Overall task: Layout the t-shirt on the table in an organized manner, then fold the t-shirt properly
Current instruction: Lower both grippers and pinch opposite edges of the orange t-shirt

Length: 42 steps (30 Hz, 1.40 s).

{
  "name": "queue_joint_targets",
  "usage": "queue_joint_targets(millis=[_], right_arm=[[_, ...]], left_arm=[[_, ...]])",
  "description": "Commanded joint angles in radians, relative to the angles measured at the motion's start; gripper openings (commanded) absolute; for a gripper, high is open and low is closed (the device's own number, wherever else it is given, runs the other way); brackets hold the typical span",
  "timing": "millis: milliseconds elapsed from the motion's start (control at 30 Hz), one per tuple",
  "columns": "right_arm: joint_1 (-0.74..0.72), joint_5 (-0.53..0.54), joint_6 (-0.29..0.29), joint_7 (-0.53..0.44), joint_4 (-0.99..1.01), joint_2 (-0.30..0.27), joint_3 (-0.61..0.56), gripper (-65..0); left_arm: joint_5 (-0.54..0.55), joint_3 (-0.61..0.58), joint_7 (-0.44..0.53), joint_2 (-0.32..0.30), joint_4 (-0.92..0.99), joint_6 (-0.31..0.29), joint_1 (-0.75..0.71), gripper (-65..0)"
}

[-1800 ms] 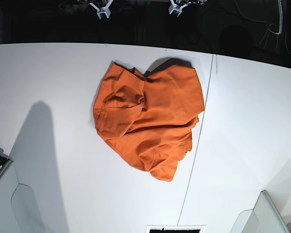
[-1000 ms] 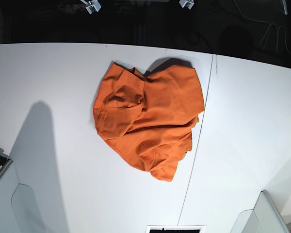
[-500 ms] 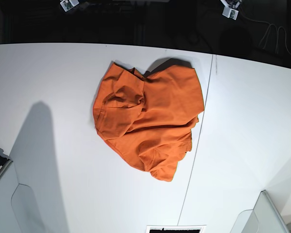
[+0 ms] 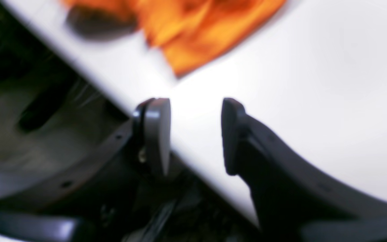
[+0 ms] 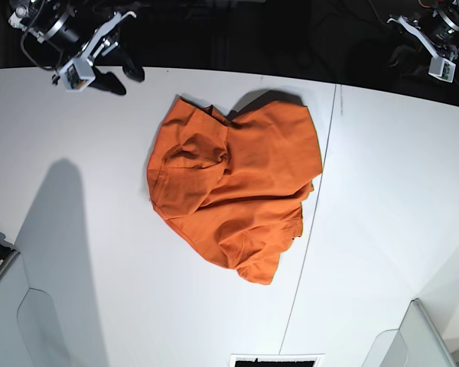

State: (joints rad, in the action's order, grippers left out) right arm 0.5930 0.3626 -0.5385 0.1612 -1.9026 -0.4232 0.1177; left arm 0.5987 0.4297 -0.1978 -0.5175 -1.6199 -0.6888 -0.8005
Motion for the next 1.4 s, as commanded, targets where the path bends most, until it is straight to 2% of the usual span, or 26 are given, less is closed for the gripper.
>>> queue_joint_targets(millis=[0, 100, 200, 267, 333, 433, 533, 667, 733, 800, 933, 1067, 1133, 1200, 1267, 1367], right_arm=[[-0.037, 0.012, -0.002, -0.021, -0.013, 0.009, 0.008, -40.4], [-0.170, 0.012, 0.026, 0.032, -0.008, 0.070, 0.007, -40.4], [-0.278, 0.011, 0.056, 0.077, 0.018, 0.145, 0.007, -40.0], [-0.341, -0.004, 0.055, 0.076, 0.061, 0.199, 0.007, -34.9], [-0.402, -0.043, 0.056, 0.076, 0.116, 0.251, 0.007, -30.0], [-0.482, -0.095, 0.084, 0.075, 0.202, 0.319, 0.008, -29.4], [-0.554, -0.159, 0.143, 0.071, 0.275, 0.370, 0.011, -29.4], [-0.639, -0.232, 0.155, 0.071, 0.370, 0.424, 0.033, -29.4], [-0.678, -0.284, 0.181, 0.070, 0.431, 0.445, 0.034, -29.4], [-0.718, -0.304, 0.188, 0.068, 0.496, 0.461, 0.034, -29.4], [-0.776, -0.303, 0.136, 0.068, 0.582, 0.480, 0.031, -29.4], [-0.784, -0.302, 0.130, 0.071, 0.585, 0.491, 0.029, -29.7], [-0.780, -0.303, 0.131, 0.076, 0.585, 0.492, 0.029, -29.7], [-0.780, -0.303, 0.131, 0.084, 0.585, 0.493, 0.029, -30.0], [-0.781, -0.303, 0.131, 0.084, 0.585, 0.492, 0.029, -36.0], [-0.781, -0.303, 0.131, 0.084, 0.585, 0.493, 0.029, -49.3]], left_arm=[[0.012, 0.009, 0.013, -0.039, -0.024, -0.009, 0.005, -32.3], [0.050, 0.008, 0.003, -0.112, -0.036, -0.004, 0.061, -32.3], [0.113, 0.006, -0.056, -0.159, -0.036, -0.003, 0.153, -31.1], [0.130, -0.005, -0.080, -0.179, -0.036, -0.003, 0.213, -28.1], [0.130, -0.031, -0.092, -0.189, -0.036, -0.003, 0.270, -25.3], [0.127, -0.106, -0.092, -0.198, -0.036, 0.010, 0.342, -24.8], [0.098, -0.209, -0.092, -0.194, -0.035, 0.053, 0.409, -24.8], [0.021, -0.342, -0.092, -0.165, -0.030, 0.121, 0.507, -24.8], [-0.008, -0.399, -0.092, -0.152, -0.010, 0.150, 0.554, -24.8], [-0.016, -0.454, -0.091, -0.139, 0.031, 0.151, 0.602, -24.8], [-0.016, -0.528, -0.091, -0.099, 0.127, 0.151, 0.691, -24.8], [-0.011, -0.544, -0.094, -0.055, 0.174, 0.149, 0.731, -24.8], [-0.003, -0.544, -0.099, -0.047, 0.174, 0.125, 0.731, -24.9], [0.031, -0.544, -0.099, -0.048, 0.174, 0.070, 0.731, -24.9], [0.080, -0.544, -0.099, -0.047, 0.174, -0.006, 0.731, -24.9], [0.124, -0.544, -0.099, -0.040, 0.174, -0.009, 0.731, -25.1]])
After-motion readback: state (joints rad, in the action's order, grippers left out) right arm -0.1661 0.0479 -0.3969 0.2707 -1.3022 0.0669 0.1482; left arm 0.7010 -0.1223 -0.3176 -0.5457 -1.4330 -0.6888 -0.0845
